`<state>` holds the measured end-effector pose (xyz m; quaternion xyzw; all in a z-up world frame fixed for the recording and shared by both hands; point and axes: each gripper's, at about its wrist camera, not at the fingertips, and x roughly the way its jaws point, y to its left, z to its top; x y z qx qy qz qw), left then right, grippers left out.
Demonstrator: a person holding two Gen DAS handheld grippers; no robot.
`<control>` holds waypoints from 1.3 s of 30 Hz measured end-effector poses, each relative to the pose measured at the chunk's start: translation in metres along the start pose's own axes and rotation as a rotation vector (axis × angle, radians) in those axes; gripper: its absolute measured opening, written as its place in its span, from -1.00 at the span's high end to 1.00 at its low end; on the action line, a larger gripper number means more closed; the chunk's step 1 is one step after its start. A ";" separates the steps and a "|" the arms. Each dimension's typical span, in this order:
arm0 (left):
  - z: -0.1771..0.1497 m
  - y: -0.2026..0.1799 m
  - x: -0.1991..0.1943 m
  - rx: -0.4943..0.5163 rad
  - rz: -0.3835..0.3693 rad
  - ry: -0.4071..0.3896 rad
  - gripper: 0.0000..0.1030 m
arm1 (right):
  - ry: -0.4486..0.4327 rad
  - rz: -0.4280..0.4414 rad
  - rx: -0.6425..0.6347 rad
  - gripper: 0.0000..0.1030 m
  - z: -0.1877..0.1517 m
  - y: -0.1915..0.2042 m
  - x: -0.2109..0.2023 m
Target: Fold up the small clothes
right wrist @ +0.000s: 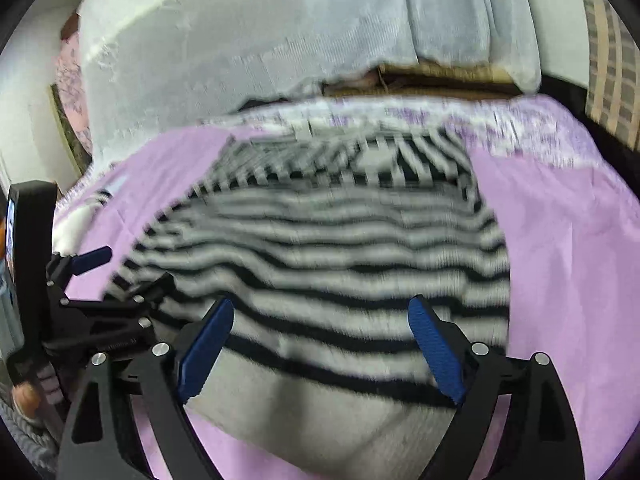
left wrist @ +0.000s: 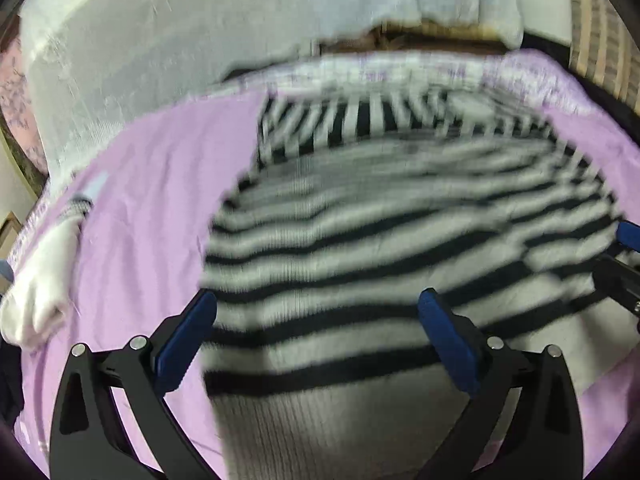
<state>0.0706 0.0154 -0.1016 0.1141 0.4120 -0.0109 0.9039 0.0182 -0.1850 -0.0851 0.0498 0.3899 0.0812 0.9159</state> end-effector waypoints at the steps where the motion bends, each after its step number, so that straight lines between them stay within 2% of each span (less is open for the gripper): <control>1: -0.001 0.003 0.005 -0.010 -0.016 0.026 -0.92 | 0.025 0.004 0.006 -0.75 -0.003 -0.003 0.005; 3: -0.002 0.013 0.004 -0.062 -0.066 0.034 -0.92 | 0.012 0.035 0.036 -0.74 -0.006 -0.011 0.001; 7: -0.009 0.029 0.000 -0.117 -0.163 0.054 -0.92 | -0.099 0.051 0.078 -0.76 -0.010 -0.027 -0.031; 9: -0.015 0.039 -0.004 -0.151 -0.231 0.051 -0.92 | -0.099 0.034 0.090 -0.76 -0.015 -0.039 -0.037; 12: -0.021 0.046 -0.007 -0.164 -0.288 0.050 -0.92 | -0.086 0.014 0.148 -0.76 -0.029 -0.064 -0.045; 16: -0.026 0.046 -0.008 -0.152 -0.345 0.058 -0.91 | -0.081 0.042 0.199 -0.76 -0.042 -0.085 -0.051; 18: -0.025 0.046 -0.007 -0.145 -0.415 0.061 -0.91 | -0.075 0.067 0.194 -0.74 -0.046 -0.086 -0.051; 20: -0.025 0.049 -0.004 -0.162 -0.464 0.061 -0.91 | -0.062 0.110 0.189 -0.61 -0.049 -0.087 -0.049; 25: -0.025 0.065 0.005 -0.243 -0.597 0.076 -0.91 | -0.006 0.200 0.207 -0.13 -0.052 -0.086 -0.042; 30: -0.031 0.087 0.008 -0.333 -0.757 0.094 -0.91 | 0.036 0.279 0.271 -0.11 -0.057 -0.095 -0.041; 33: -0.038 0.098 0.007 -0.347 -0.837 0.097 -0.91 | 0.053 0.326 0.308 -0.11 -0.059 -0.102 -0.040; 35: -0.038 0.101 0.007 -0.339 -0.851 0.105 -0.91 | 0.065 0.349 0.342 -0.11 -0.059 -0.107 -0.036; 37: -0.038 0.110 0.006 -0.349 -0.834 0.106 -0.89 | 0.073 0.362 0.371 -0.10 -0.057 -0.111 -0.035; 39: -0.042 0.130 0.005 -0.403 -0.746 0.090 -0.91 | 0.077 0.369 0.373 -0.10 -0.057 -0.112 -0.035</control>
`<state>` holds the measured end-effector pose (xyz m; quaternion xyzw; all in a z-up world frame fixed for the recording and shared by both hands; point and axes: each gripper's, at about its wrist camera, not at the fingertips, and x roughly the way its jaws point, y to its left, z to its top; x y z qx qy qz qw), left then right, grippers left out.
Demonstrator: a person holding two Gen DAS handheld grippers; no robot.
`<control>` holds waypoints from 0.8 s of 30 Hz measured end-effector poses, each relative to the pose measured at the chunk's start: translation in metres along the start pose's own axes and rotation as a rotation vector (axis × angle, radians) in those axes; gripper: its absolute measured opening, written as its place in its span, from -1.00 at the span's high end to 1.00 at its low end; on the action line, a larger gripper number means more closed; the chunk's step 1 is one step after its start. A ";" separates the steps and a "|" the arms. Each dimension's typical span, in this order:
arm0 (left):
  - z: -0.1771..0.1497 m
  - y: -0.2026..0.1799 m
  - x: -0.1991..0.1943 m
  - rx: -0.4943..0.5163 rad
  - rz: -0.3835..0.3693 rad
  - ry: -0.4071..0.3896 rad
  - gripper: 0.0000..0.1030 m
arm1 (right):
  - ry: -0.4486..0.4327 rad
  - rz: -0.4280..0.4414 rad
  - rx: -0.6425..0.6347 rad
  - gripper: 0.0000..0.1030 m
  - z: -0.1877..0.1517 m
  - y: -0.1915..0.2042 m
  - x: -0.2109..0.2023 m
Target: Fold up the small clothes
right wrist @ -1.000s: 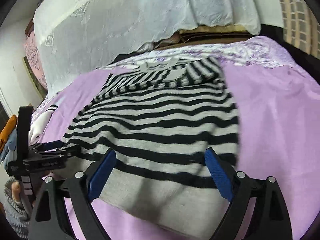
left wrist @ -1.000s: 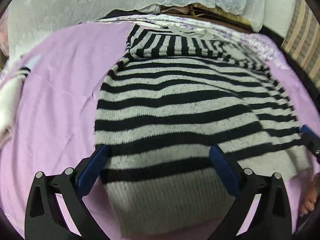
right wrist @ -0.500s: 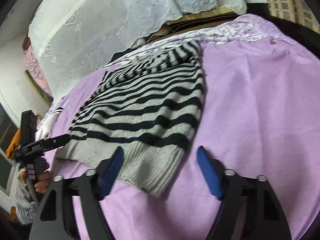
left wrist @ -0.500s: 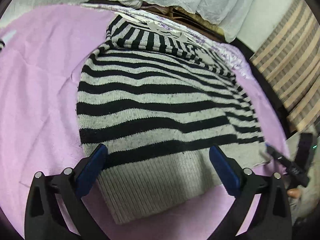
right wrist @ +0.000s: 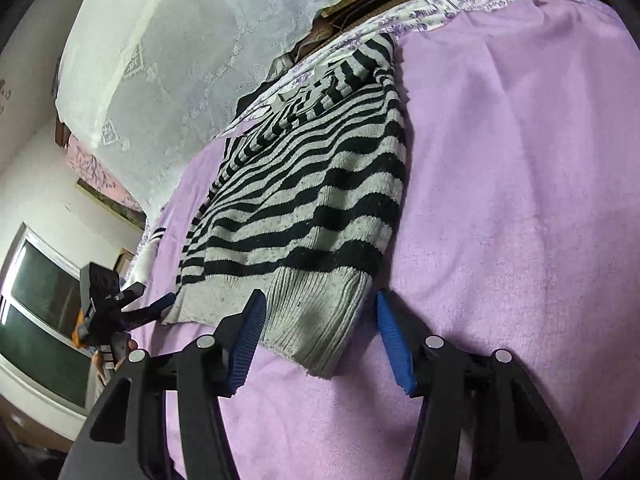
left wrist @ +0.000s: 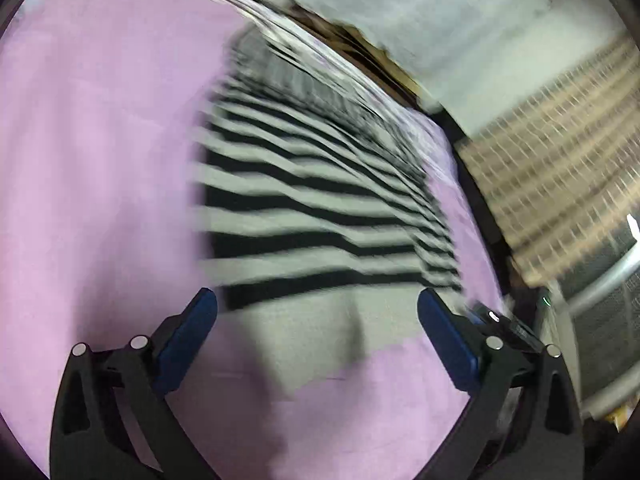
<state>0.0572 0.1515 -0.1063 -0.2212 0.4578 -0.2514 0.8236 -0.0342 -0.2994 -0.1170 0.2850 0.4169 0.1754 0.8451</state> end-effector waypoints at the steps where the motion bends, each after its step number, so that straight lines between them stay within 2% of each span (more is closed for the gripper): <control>1: 0.001 0.008 -0.001 -0.023 0.023 0.008 -0.90 | 0.002 0.001 0.001 -0.10 0.001 -0.001 0.001; 3: 0.002 0.018 0.001 -0.061 -0.015 0.030 -0.90 | 0.002 -0.001 0.004 -0.11 0.003 -0.001 0.004; 10: 0.013 -0.018 0.038 0.072 -0.006 0.106 -0.91 | 0.013 -0.020 -0.017 -0.13 0.009 0.004 0.013; 13: 0.021 -0.017 0.051 0.084 -0.016 0.117 -0.91 | 0.018 0.001 -0.011 -0.13 0.018 0.003 0.023; 17: 0.017 -0.012 0.045 0.058 -0.082 0.102 -0.89 | 0.018 0.013 -0.004 -0.08 0.021 0.002 0.027; 21: 0.007 -0.019 0.041 0.082 -0.150 0.104 -0.83 | 0.026 0.023 -0.027 0.02 0.015 0.003 0.024; 24: 0.010 -0.024 0.053 0.097 -0.114 0.128 -0.84 | 0.032 0.020 -0.023 0.02 0.018 0.006 0.030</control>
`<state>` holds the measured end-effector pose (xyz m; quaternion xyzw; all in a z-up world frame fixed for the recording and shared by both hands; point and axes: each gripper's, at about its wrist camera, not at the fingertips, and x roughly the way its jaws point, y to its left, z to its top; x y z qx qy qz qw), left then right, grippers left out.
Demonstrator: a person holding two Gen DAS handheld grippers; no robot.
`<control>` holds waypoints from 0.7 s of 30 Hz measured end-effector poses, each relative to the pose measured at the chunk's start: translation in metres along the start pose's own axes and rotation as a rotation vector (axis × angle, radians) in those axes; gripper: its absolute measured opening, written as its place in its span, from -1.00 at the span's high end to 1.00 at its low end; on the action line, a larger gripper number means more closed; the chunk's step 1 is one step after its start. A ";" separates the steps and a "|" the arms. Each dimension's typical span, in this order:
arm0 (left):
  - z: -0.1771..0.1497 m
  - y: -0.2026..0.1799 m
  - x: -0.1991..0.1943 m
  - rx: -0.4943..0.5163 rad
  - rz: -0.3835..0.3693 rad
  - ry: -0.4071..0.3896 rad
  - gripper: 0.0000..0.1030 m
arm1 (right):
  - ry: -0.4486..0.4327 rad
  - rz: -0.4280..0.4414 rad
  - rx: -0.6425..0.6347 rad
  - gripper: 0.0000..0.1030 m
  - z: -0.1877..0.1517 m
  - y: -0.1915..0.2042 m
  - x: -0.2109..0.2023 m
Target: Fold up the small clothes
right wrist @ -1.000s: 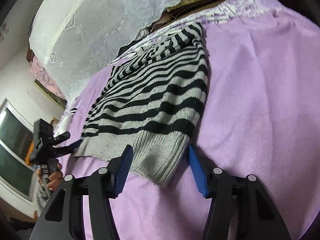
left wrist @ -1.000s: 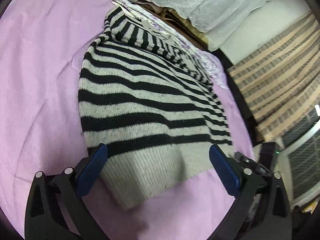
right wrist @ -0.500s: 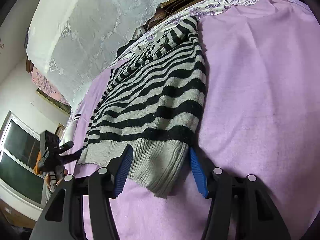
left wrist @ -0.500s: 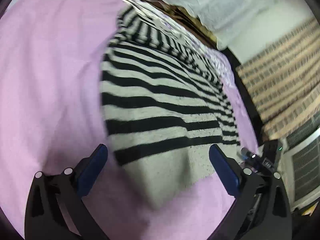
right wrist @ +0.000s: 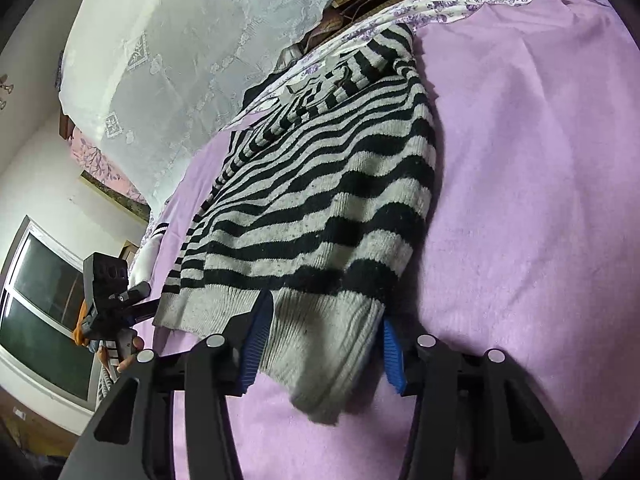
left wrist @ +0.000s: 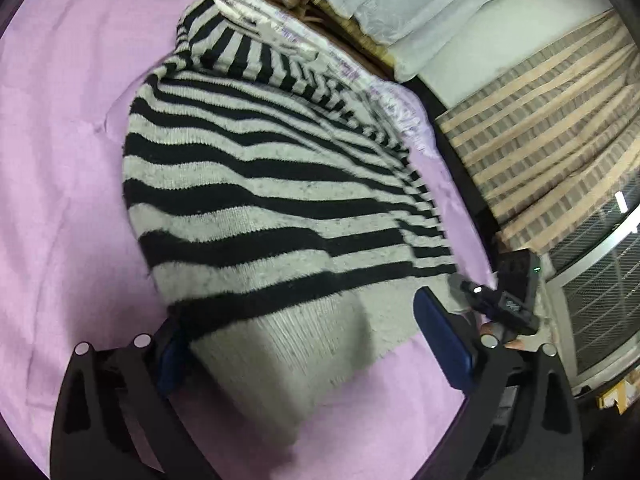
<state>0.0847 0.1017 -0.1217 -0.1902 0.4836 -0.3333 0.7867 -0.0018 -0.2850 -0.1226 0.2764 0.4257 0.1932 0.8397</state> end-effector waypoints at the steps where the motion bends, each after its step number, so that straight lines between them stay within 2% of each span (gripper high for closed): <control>1: 0.003 0.002 0.002 -0.007 0.004 0.001 -0.84 | 0.001 0.001 -0.005 0.02 0.002 0.001 0.004; 3: 0.004 0.005 0.001 -0.025 -0.012 -0.006 -0.82 | -0.003 -0.006 -0.008 0.09 0.003 0.003 0.005; 5: 0.001 0.006 -0.005 -0.027 0.001 -0.023 -0.54 | -0.007 -0.012 -0.016 0.29 0.000 0.003 0.003; 6: -0.002 0.006 -0.007 -0.023 0.013 -0.030 -0.22 | -0.002 -0.003 -0.017 0.47 -0.002 0.003 0.003; 7: -0.003 0.006 -0.008 -0.023 0.019 -0.032 0.06 | -0.003 -0.001 -0.019 0.52 -0.002 0.003 0.002; 9: -0.004 0.009 -0.007 -0.028 0.028 -0.029 0.42 | -0.006 0.002 -0.028 0.59 -0.003 0.003 0.002; 11: -0.003 0.012 -0.006 -0.039 0.020 -0.027 0.48 | -0.007 -0.002 -0.036 0.61 -0.003 0.004 0.002; 15: -0.001 0.014 -0.013 -0.043 0.023 -0.048 0.76 | -0.016 0.011 -0.037 0.69 -0.003 0.006 -0.002; 21: 0.011 0.001 -0.025 0.007 0.034 -0.088 0.77 | -0.024 0.027 -0.069 0.72 0.011 0.020 -0.010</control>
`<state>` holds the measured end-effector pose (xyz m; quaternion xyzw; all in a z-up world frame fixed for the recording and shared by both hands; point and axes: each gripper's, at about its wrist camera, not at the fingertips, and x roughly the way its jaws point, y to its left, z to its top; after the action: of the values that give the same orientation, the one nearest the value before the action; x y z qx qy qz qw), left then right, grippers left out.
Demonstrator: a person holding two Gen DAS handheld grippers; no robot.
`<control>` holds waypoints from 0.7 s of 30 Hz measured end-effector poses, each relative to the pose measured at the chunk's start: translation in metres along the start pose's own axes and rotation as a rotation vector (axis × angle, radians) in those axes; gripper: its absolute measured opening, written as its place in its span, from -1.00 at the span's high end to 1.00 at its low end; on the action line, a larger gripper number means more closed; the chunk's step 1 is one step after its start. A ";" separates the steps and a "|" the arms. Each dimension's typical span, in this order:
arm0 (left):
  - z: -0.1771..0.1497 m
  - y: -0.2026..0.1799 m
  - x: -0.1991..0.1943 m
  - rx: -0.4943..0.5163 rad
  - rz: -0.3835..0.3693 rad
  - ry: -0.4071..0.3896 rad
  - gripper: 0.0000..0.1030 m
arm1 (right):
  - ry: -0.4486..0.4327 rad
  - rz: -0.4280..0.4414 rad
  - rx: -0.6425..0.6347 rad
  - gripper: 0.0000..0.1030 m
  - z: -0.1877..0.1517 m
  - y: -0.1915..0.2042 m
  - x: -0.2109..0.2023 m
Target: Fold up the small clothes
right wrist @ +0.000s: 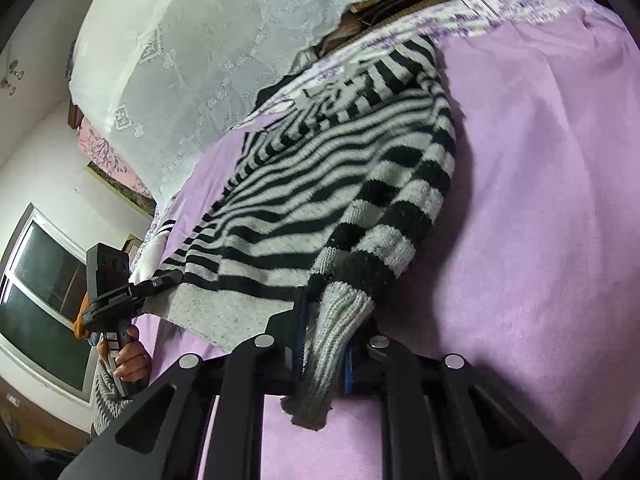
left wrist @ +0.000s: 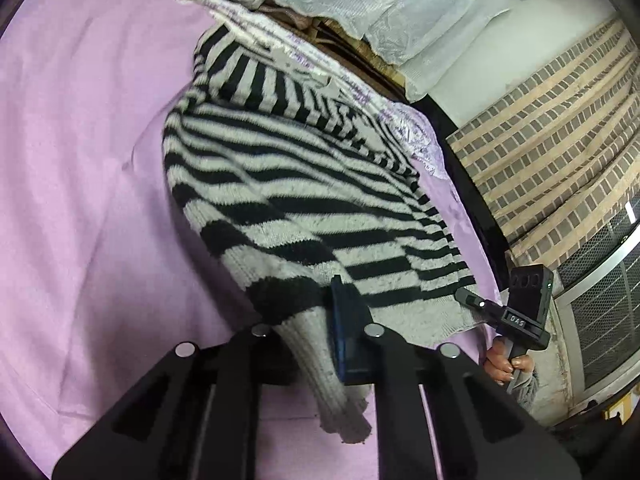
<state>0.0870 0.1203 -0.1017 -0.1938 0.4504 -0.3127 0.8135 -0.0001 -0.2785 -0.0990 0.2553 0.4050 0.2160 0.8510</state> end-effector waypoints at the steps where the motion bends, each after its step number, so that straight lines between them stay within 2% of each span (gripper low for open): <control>1: 0.003 -0.003 -0.001 0.012 0.003 -0.009 0.77 | -0.006 0.007 -0.007 0.72 0.004 0.003 -0.002; 13: 0.048 -0.025 -0.009 0.060 0.041 -0.090 0.78 | -0.046 0.087 0.004 0.73 0.055 0.020 -0.006; 21: 0.084 -0.035 -0.007 0.069 0.054 -0.141 0.78 | -0.081 0.100 0.002 0.73 0.101 0.025 -0.003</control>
<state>0.1447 0.1028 -0.0329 -0.1748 0.3861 -0.2917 0.8575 0.0744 -0.2871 -0.0274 0.2846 0.3571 0.2471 0.8547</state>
